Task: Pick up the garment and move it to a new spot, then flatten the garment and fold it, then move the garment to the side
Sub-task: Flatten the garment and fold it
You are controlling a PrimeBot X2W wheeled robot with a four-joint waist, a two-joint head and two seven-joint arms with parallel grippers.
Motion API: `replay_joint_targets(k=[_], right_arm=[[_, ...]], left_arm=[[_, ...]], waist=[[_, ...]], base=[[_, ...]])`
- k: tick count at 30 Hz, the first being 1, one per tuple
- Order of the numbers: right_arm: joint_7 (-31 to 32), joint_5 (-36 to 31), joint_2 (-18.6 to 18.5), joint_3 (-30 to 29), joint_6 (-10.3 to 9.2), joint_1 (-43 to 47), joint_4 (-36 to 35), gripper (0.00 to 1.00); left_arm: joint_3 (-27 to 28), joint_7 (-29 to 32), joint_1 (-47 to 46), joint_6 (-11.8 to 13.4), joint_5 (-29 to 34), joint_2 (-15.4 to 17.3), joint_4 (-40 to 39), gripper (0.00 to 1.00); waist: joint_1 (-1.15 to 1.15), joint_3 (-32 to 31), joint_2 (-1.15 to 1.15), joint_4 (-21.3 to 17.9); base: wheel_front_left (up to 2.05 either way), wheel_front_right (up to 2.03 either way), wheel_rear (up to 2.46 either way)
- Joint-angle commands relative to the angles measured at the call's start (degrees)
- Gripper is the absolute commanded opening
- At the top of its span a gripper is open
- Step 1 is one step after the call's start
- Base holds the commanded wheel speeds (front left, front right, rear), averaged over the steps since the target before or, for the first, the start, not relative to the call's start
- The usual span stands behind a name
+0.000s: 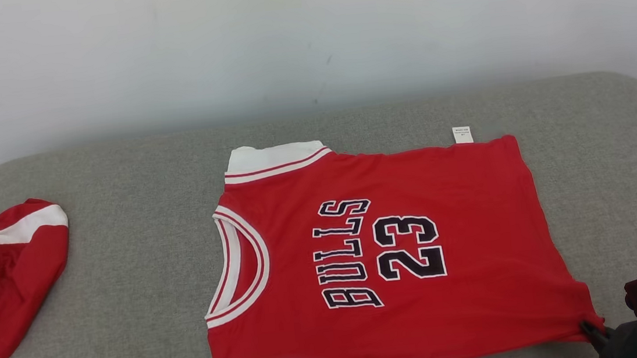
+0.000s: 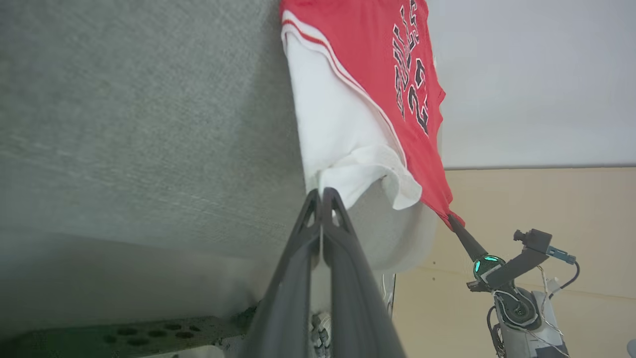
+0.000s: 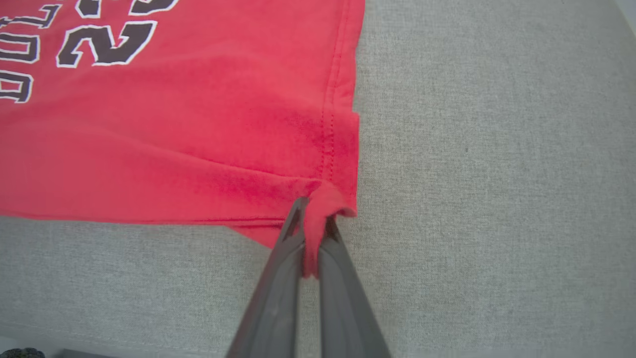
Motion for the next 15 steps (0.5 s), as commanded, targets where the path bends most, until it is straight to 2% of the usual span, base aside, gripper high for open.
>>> replay_joint_targets(k=[1,8,12,15], right_arm=[[-0.31,-0.69,0.22,-0.39,-0.15,0.86,-0.09,0.0],[-2.28,-2.25,0.36,-1.43,-0.15,1.53,2.08,0.0],[-3.48,-1.63,0.79,-1.55,-0.15,1.51,3.28,0.0],[-4.76,-1.13,1.11,-1.19,-0.15,1.17,2.96,0.0]], left_arm=[[-0.29,1.22,1.46,0.63,-1.07,1.0,-0.52,0.0],[-0.03,3.45,4.45,1.9,-2.47,3.51,-2.1,0.0],[1.74,0.57,4.57,-0.68,-1.48,3.19,-3.32,0.0],[2.32,-1.68,1.98,-2.26,1.51,3.01,-3.17,0.0]], waist=[[0.0,0.32,0.0,-0.35],[0.0,0.81,0.0,-0.82],[0.0,0.75,0.0,-0.89],[0.0,0.73,0.0,-0.94]], base=[[0.0,0.0,0.0],[0.0,0.0,0.0],[0.0,0.0,0.0],[0.0,0.0,0.0]])
